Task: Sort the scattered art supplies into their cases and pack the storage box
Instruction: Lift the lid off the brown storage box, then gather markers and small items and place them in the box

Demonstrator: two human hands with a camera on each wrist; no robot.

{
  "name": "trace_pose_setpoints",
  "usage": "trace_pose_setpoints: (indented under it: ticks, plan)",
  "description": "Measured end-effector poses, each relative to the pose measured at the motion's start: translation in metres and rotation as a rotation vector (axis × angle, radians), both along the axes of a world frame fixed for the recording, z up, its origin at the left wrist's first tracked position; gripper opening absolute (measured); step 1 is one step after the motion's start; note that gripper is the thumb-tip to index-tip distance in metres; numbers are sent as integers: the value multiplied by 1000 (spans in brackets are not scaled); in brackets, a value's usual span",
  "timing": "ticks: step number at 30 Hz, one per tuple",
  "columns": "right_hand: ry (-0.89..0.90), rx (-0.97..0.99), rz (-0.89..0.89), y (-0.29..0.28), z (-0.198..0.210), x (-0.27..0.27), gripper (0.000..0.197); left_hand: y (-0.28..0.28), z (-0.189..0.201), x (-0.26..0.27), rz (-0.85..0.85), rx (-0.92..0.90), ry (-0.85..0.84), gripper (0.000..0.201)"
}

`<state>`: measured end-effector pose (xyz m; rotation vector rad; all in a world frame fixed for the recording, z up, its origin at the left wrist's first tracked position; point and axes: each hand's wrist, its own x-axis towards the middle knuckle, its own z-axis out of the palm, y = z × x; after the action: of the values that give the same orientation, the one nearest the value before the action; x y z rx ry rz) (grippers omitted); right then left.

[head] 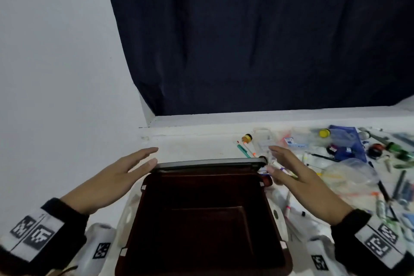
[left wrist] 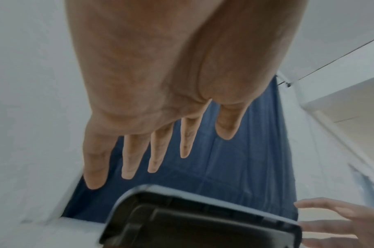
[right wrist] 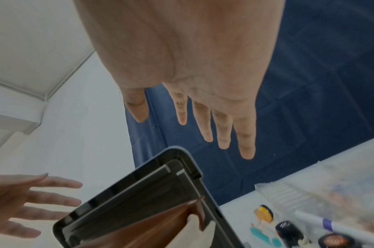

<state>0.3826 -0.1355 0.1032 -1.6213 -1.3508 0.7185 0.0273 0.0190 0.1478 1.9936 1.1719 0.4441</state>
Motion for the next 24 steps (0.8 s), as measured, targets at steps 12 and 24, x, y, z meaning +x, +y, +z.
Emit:
trace_pose_setpoints:
  ticks: [12,24]
  plan:
    - [4,343,-261,-106,-2,46,7,-111,19,93,-108,163,-413,30]
    - [-216,45,-126,-180,-38,229,10,-211,-48,273,-49,-57,-676,17]
